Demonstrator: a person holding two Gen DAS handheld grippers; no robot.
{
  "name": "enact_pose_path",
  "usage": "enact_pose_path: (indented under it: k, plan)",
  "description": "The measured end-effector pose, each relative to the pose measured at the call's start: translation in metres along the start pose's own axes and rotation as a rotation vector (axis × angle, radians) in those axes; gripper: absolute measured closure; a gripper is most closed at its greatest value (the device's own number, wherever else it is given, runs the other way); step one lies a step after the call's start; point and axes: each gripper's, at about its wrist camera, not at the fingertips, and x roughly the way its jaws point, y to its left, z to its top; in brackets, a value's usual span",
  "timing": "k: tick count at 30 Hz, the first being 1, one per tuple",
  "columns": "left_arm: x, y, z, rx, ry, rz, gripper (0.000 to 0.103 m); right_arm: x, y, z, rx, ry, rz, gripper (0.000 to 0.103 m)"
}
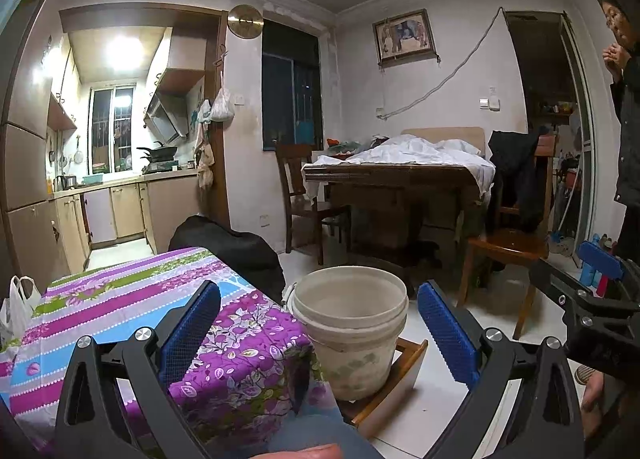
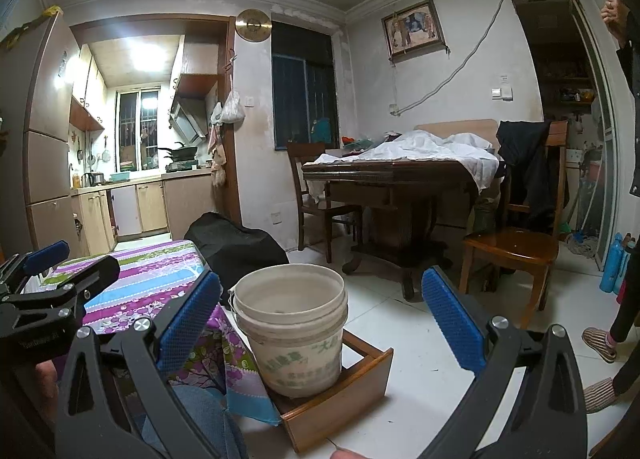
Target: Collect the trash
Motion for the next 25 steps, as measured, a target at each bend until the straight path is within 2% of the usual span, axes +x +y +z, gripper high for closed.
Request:
enact_pose_path:
  k: [25]
  plan:
    - [0.0046, -0.0032, -0.0009, -0.011, 0.030, -0.019, 0.005, 0.0004, 0.0037, 0.0015, -0.002, 0.008, 0.003, 0.005]
